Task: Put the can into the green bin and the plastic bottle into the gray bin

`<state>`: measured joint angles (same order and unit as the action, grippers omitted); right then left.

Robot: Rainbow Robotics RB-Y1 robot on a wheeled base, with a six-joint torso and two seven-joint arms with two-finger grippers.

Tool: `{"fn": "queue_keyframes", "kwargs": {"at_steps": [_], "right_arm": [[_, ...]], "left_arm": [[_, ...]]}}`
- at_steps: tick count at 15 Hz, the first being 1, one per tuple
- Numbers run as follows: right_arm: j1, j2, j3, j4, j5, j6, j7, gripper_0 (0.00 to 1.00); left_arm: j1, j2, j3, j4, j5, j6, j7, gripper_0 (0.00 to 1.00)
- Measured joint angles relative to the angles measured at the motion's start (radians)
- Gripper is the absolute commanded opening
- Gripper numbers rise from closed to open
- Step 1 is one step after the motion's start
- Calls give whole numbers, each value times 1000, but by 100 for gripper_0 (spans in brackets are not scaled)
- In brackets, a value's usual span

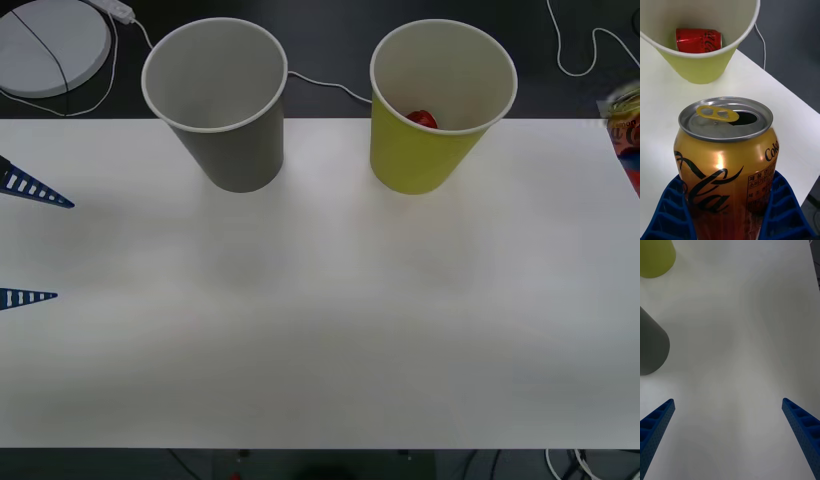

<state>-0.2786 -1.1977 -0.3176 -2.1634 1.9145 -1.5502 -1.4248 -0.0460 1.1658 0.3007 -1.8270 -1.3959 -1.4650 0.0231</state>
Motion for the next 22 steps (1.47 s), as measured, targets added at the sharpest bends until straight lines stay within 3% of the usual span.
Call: {"fn": "queue_keyframes", "kwargs": {"at_steps": [6, 9, 14, 22], "right_arm": [[-323, 2, 250, 142, 12, -21, 0, 0], [-443, 35, 353, 205, 37, -21, 0, 0], [-634, 155, 526, 317, 156, -21, 10, 0], [-846, 386, 625, 580, 301, -21, 119, 0]], "left_arm": [[0, 0, 0, 0, 0, 0, 0, 100], [0, 0, 0, 0, 0, 0, 0, 100], [0, 0, 0, 0, 0, 0, 0, 100], [0, 0, 0, 0, 0, 0, 0, 100]]}}
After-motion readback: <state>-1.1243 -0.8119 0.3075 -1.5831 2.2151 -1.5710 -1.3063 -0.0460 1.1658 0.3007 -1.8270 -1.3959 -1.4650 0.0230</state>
